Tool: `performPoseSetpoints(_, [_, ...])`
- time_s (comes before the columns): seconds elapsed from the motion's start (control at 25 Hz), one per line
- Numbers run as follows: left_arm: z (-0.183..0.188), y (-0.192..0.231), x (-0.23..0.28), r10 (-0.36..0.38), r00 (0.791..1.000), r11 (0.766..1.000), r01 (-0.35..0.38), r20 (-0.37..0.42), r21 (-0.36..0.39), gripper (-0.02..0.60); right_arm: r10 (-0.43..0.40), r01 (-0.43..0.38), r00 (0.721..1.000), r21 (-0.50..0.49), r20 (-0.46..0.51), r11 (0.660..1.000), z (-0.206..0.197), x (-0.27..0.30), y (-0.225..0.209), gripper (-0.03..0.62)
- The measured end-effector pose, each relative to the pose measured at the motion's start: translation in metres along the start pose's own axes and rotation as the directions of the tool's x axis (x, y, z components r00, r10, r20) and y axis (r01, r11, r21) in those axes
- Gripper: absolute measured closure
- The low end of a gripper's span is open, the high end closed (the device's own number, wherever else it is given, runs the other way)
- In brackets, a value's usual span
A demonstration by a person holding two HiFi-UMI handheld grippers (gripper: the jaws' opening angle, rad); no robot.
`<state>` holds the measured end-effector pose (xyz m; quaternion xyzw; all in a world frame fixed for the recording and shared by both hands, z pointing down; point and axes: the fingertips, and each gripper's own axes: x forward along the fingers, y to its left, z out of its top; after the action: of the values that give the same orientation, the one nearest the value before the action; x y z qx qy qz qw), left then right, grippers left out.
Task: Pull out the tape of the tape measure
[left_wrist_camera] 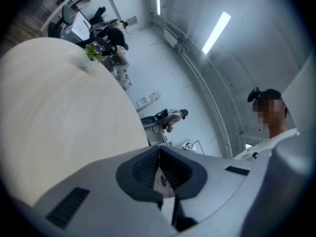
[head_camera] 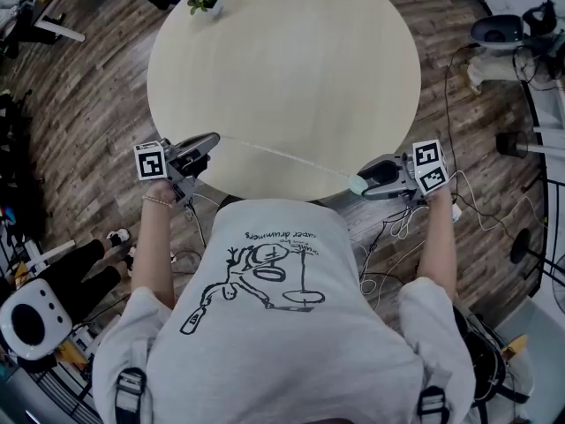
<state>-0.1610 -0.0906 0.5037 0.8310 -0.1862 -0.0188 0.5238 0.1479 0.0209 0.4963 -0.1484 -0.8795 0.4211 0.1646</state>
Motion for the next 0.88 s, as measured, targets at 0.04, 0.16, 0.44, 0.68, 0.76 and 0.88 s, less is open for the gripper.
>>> performPoseSetpoints(0.04, [0.000,0.002,-0.001,0.008,1.000,1.000,-0.008,0.004,0.000,0.558,0.001,-0.001,1.000,0.000,0.000,1.000,-0.001,-0.001,0.000,0.380])
performPoseSetpoints(0.16, [0.001,0.008,-0.007,0.026,0.999,0.999,-0.025,0.030,-0.033,0.558,0.001,-0.001,1.000,0.001,0.002,1.000,-0.003,-0.002,0.001,0.380])
performPoseSetpoints(0.44, [0.006,0.015,-0.016,0.053,0.997,0.998,-0.051,0.052,-0.036,0.558,-0.004,0.004,1.000,0.009,0.005,1.000,-0.010,-0.009,0.003,0.381])
performPoseSetpoints(0.68, [0.007,0.017,-0.020,0.071,0.992,0.988,-0.057,0.100,-0.142,0.558,-0.001,0.001,1.000,0.012,0.004,1.000,-0.016,-0.013,0.007,0.381])
performPoseSetpoints(0.76, [0.007,0.017,-0.023,0.077,0.991,0.988,-0.062,0.109,-0.140,0.558,0.000,0.000,1.000,0.013,0.006,1.000,-0.020,-0.013,0.009,0.381])
performPoseSetpoints(0.88, [0.008,0.019,-0.023,0.085,0.990,0.988,-0.069,0.111,-0.137,0.558,0.004,-0.004,1.000,0.013,0.007,1.000,-0.021,-0.014,0.009,0.381])
